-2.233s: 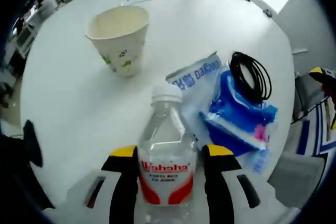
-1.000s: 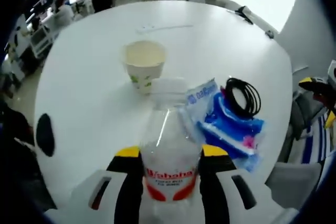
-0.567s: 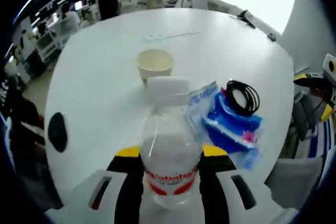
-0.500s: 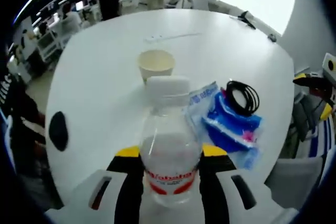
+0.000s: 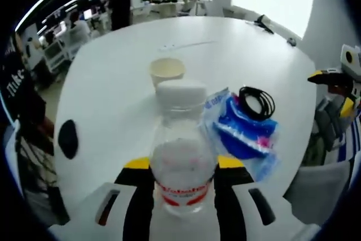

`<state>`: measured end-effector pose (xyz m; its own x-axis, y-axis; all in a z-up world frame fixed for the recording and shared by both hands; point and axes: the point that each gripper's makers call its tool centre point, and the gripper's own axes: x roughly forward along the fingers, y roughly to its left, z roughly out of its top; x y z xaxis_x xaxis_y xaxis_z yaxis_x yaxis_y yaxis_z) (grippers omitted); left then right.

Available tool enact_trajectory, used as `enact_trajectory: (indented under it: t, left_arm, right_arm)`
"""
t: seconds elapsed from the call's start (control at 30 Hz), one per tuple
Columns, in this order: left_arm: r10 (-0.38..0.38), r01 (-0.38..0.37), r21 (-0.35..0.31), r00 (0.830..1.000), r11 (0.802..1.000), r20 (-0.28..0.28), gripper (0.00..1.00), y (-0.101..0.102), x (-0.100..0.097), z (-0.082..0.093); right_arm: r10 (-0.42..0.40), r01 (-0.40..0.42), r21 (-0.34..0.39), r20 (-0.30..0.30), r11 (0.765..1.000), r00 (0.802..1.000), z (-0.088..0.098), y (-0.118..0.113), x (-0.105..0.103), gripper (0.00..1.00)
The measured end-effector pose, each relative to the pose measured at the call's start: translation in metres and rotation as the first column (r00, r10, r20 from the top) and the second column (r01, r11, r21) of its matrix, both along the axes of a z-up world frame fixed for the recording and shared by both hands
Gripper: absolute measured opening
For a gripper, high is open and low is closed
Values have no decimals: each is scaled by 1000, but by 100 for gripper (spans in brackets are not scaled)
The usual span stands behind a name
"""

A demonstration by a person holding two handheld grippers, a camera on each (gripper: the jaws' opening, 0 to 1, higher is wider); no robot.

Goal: Arrange the tabletop items into an orderly group along one side of the table until the central work area is clear of visible clutter.

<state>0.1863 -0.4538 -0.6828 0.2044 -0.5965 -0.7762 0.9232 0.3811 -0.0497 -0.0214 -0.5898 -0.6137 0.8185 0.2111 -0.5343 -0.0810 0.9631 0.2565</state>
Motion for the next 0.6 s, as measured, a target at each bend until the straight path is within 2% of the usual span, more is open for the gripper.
enact_trajectory:
  t: [0.6]
  left_arm:
    - [65, -61, -90, 997, 994, 41, 40, 22, -5, -1]
  right_arm:
    - [7, -7, 8, 5, 1000, 1000, 2, 4, 2, 78]
